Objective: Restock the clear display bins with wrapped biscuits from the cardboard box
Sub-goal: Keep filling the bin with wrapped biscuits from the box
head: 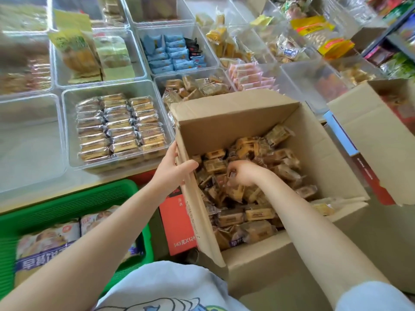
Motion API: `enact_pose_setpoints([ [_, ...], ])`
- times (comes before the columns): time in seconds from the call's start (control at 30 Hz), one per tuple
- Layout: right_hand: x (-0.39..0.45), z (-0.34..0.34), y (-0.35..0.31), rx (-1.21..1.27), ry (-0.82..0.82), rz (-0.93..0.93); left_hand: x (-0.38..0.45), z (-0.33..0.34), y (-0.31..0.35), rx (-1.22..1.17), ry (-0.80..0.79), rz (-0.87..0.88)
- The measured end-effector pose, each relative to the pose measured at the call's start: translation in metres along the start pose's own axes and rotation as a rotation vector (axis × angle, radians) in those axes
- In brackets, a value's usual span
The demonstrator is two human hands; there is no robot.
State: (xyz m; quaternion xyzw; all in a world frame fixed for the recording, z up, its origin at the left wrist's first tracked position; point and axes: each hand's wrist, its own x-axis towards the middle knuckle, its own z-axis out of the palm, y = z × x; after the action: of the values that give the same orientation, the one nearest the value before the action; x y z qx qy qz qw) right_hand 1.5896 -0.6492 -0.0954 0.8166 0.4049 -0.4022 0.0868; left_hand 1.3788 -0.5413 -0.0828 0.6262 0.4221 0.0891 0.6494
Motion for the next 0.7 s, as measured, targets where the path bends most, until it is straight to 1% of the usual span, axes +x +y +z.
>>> enact_pose_setpoints([
  [0.07,-0.014,-0.022,-0.004,0.283,0.152,-0.092,-0.006,0.000,0.006,0.223,0.119,0.085],
  [0.1,-0.024,-0.033,-0.008,0.469,0.196,-0.141,-0.011,-0.002,0.010,0.345,0.175,0.171],
  [0.13,-0.031,-0.043,-0.013,0.690,0.183,-0.206,-0.018,-0.003,0.017,0.420,0.202,0.278],
  [0.17,-0.039,-0.052,-0.020,0.924,0.113,-0.297,-0.024,-0.004,0.025,0.436,0.186,0.364],
  [0.2,-0.046,-0.059,-0.030,1.123,0.013,-0.387,-0.029,-0.007,0.034,0.398,0.144,0.420],
  [0.23,-0.052,-0.065,-0.043,1.244,-0.077,-0.460,-0.032,-0.011,0.043,0.313,0.102,0.452],
  [0.27,-0.055,-0.070,-0.057,1.294,-0.152,-0.516,-0.033,-0.017,0.050,0.215,0.081,0.474],
  [0.33,-0.058,-0.073,-0.088,1.266,-0.238,-0.573,-0.029,-0.035,0.060,0.109,0.134,0.509],
  [0.4,-0.055,-0.076,-0.116,1.142,-0.255,-0.575,-0.022,-0.060,0.063,0.065,0.237,0.496],
  [0.43,-0.056,-0.079,-0.129,1.019,-0.205,-0.555,-0.017,-0.074,0.061,0.027,0.295,0.449],
  [0.5,-0.054,-0.086,-0.153,0.662,-0.014,-0.498,-0.008,-0.102,0.055,-0.083,0.401,0.291],
  [0.57,-0.045,-0.089,-0.179,0.388,0.135,-0.525,0.004,-0.126,0.049,-0.143,0.471,0.134],
  [0.63,-0.031,-0.083,-0.208,0.268,0.212,-0.607,0.019,-0.144,0.040,-0.146,0.493,0.064],
  [0.7,-0.011,-0.073,-0.234,0.175,0.307,-0.647,0.035,-0.154,0.031,-0.162,0.484,0.049],
])
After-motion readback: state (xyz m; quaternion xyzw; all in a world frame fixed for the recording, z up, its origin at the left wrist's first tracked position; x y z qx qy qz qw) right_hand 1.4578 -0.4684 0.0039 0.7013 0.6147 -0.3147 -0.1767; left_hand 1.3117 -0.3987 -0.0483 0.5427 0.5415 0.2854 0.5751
